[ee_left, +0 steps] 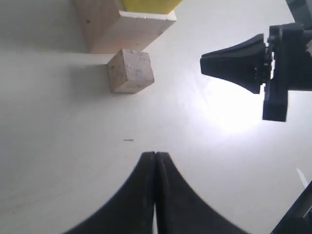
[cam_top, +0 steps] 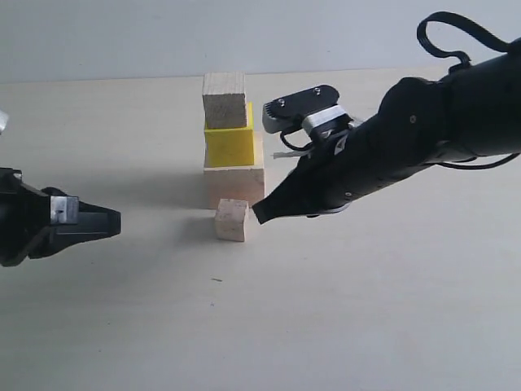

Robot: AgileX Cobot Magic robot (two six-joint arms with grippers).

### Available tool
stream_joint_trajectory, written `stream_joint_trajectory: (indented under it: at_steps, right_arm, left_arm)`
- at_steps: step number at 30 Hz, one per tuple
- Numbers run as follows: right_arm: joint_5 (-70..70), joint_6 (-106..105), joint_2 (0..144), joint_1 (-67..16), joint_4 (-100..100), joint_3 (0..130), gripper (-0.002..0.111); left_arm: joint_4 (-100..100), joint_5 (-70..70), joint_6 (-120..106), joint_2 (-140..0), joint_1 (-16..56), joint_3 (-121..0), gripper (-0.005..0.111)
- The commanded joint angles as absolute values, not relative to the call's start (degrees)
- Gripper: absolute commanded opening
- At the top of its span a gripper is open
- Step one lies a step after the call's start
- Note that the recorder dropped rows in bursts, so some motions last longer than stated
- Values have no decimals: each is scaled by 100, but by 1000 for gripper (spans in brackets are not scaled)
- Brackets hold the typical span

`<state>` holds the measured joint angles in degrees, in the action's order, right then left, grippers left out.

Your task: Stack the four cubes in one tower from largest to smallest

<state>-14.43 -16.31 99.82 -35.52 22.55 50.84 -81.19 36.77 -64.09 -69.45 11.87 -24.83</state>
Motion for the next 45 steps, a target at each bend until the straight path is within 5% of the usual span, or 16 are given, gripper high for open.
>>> stream_joint_trajectory:
  at_steps: [1,26,45]
  right_arm:
    - [-1410,-1479,9861,-3514,2261,4943,0]
    - [-1165,-1510,10408,-3525,4796,4954,0]
    - [-1013,-1582,10913,-3586,4950,5312,0]
  left_arm:
    - [-8861,3392,-7006,-7209,1442,-2522,0]
    - [-9048,3726,-7326,-10772,1723,-4556,0]
    - [-9061,3898,-7326,-11468,1732,-5263,0]
